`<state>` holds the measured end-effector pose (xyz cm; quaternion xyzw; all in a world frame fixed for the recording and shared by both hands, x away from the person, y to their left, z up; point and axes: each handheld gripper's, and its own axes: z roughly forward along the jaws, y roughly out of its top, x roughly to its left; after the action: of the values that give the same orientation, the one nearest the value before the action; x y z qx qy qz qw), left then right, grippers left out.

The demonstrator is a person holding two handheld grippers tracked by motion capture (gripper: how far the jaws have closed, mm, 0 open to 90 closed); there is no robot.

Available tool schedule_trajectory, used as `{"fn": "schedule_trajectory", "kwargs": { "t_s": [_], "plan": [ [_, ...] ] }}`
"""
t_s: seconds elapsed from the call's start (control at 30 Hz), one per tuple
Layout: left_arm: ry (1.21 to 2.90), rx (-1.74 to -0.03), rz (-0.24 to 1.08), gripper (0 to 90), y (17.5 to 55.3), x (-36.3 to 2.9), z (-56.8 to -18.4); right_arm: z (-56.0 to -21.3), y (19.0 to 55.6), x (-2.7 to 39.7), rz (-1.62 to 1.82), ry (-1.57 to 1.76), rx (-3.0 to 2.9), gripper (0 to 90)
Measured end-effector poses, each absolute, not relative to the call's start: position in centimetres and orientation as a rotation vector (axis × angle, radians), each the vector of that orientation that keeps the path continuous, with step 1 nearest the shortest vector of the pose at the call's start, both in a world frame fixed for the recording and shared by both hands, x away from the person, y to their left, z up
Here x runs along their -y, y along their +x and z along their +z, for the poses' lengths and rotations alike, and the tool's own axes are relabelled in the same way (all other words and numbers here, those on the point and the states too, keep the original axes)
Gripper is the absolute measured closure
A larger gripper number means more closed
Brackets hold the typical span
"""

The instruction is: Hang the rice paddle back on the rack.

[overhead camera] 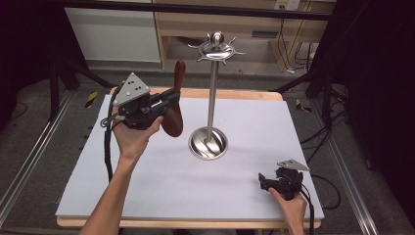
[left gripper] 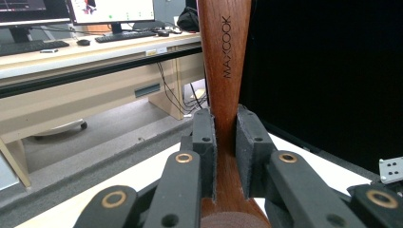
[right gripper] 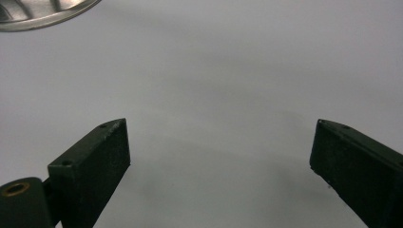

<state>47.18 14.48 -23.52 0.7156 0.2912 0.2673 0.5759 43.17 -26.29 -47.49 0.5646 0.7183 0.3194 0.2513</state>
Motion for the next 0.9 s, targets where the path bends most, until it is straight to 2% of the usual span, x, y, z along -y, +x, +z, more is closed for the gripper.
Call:
{"fn": "schedule_trajectory", "kwargs": {
  "t_s": [0.9],
  "plan": [
    [1.714,-0.680,0.629,78.9,48.5,-12.3,-22.3,-47.4,43.2,26.4,0.876,1.534,-1.955,6.6]
  ]
}}
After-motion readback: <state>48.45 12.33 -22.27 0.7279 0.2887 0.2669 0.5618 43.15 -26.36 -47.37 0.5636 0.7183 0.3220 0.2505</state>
